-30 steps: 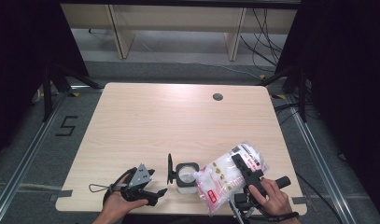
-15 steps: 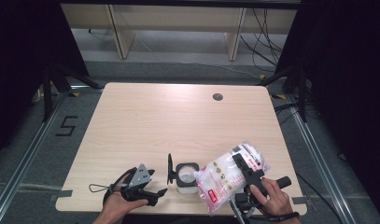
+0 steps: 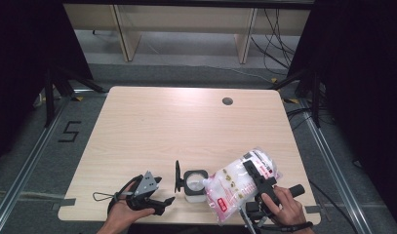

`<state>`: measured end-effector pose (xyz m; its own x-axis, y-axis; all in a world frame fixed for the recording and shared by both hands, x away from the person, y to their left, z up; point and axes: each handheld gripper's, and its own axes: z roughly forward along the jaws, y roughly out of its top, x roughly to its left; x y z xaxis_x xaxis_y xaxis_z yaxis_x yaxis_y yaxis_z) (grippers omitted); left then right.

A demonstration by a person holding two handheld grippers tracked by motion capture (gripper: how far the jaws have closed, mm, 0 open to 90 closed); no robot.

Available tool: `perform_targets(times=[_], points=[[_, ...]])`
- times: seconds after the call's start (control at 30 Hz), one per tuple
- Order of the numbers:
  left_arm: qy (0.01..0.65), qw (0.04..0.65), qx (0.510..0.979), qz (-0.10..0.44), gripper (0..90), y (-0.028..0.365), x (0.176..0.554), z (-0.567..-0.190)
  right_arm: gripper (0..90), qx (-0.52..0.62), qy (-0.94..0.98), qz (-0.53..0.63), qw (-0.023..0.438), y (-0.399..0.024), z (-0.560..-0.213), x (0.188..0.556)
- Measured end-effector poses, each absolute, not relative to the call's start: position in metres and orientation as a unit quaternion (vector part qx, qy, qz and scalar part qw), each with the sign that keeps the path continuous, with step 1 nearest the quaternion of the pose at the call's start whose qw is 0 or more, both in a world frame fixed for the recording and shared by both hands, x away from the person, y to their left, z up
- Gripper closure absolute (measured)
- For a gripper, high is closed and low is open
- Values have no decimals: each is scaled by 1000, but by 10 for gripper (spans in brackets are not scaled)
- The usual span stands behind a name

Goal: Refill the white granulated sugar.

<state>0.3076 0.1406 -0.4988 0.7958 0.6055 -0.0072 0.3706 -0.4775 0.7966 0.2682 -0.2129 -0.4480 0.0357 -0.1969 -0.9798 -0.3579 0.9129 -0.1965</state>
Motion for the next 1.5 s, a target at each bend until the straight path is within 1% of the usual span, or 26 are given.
perform_targets(times=[0.7, 0.73, 0.77, 0.87, 1.4, 1.43, 1.5], points=[[282, 420, 850, 146, 192, 142, 309, -498, 448, -210, 687, 60, 693, -212, -447, 268], [282, 420, 850, 147, 192, 142, 309, -498, 447, -208, 688, 58, 693, -212, -447, 268], [281, 420, 851, 146, 192, 142, 309, -498, 448, -183, 699, 66, 689, -213, -451, 267], [285, 421, 849, 145, 192, 141, 308, -498, 448, -210, 687, 60, 693, -212, -447, 268], [290, 420, 848, 141, 192, 141, 308, -499, 448, -211, 689, 53, 692, -212, -447, 268], [291, 420, 848, 142, 192, 141, 308, -499, 448, -183, 701, 65, 686, -212, -452, 267], [290, 418, 850, 138, 192, 142, 308, -498, 448, -187, 702, 62, 684, -212, -452, 267]])
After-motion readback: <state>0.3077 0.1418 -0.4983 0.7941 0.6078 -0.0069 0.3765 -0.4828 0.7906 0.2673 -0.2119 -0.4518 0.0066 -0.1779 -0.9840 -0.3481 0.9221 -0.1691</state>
